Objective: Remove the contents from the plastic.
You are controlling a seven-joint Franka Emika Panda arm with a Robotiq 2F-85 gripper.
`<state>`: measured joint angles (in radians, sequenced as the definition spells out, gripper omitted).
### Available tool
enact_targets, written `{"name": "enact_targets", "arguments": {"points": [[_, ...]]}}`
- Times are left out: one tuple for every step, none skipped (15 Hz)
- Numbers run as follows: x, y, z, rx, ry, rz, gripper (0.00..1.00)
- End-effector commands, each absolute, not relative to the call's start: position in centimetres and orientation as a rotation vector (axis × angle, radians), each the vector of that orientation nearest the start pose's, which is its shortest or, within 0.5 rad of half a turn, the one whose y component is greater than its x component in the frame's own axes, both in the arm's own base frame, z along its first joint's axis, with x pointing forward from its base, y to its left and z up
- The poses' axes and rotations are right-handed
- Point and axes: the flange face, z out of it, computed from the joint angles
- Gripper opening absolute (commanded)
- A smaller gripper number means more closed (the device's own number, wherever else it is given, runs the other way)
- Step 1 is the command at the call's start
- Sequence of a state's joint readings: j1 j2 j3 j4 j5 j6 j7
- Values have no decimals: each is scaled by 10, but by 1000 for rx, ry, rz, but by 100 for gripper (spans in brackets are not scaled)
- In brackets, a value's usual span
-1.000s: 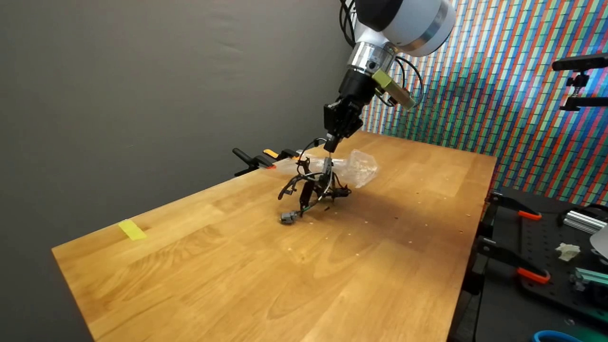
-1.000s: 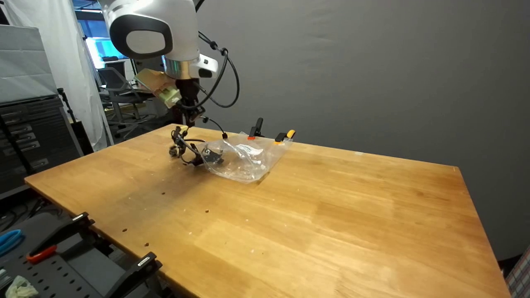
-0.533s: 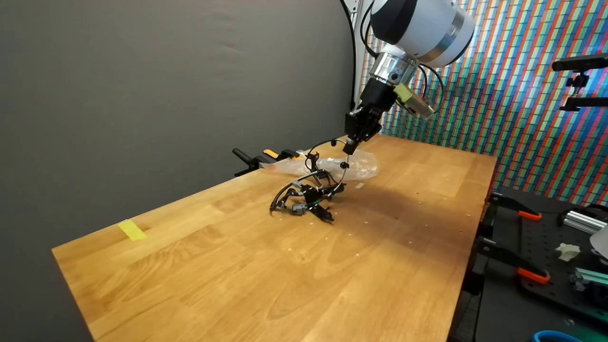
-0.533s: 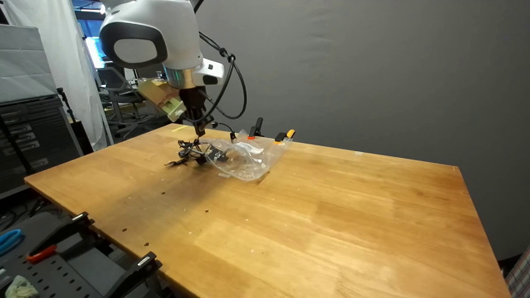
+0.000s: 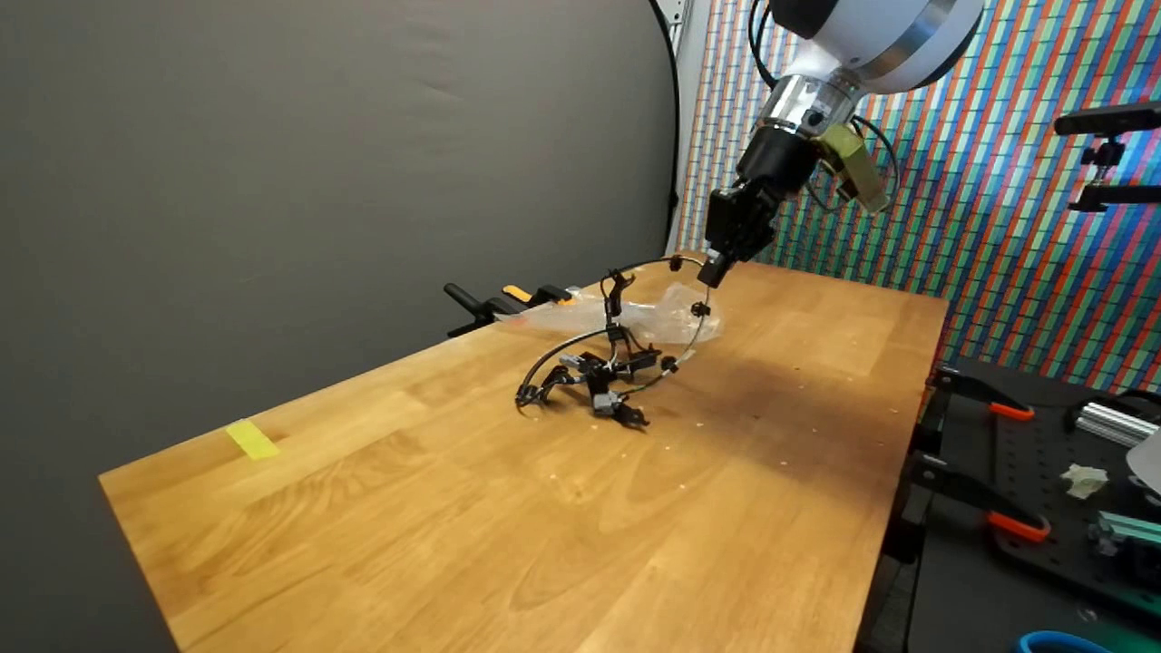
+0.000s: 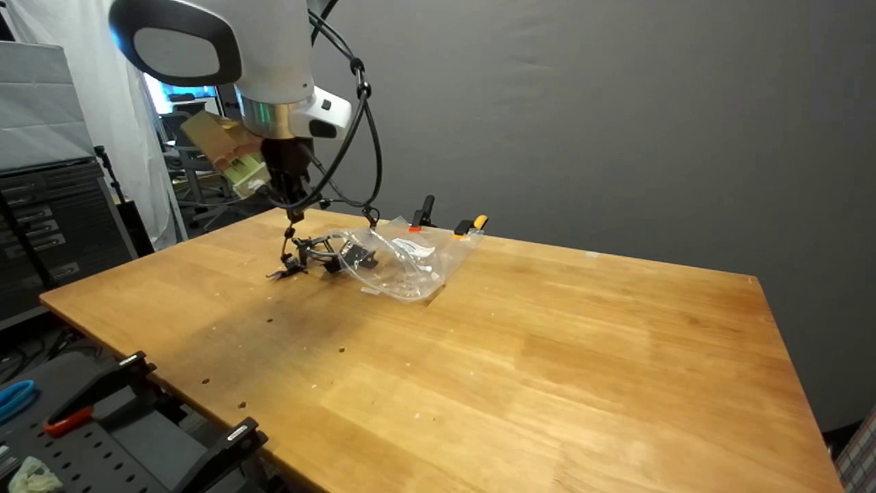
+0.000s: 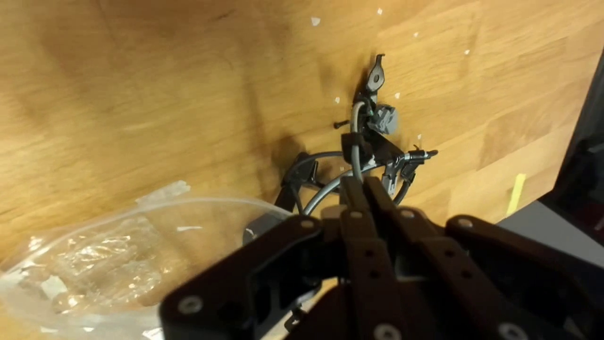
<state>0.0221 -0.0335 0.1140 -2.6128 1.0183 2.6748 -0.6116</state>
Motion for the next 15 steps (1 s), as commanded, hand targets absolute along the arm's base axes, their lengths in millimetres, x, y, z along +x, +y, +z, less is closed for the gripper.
{"name": "enact_targets", "arguments": {"points": [[400,10,285,-2732,223,-247,1],[398,-1,286,-2775,227,-257,1],[397,-9,286,-2800,233,-250,1],[396,-18,284,-2824,240,-233,1],[398,-28,281,-2850,256,-225,1],[401,-39,278,-2876,261,-228,1],[402,-48,275,-2899,270,-222,1],[405,-59,271,-2924,283,-231,1],[407,-69,268,-2940,305,-233,1],[409,-77,265,-2956,328,-239,10],[410,-86,262,-2984,354,-257,32],[411,-96,261,-3013,393,-298,35],[412,-104,262,-3028,427,-328,36],[413,-109,264,-3037,460,-356,42],[413,-113,270,-3037,487,-386,49]]}}
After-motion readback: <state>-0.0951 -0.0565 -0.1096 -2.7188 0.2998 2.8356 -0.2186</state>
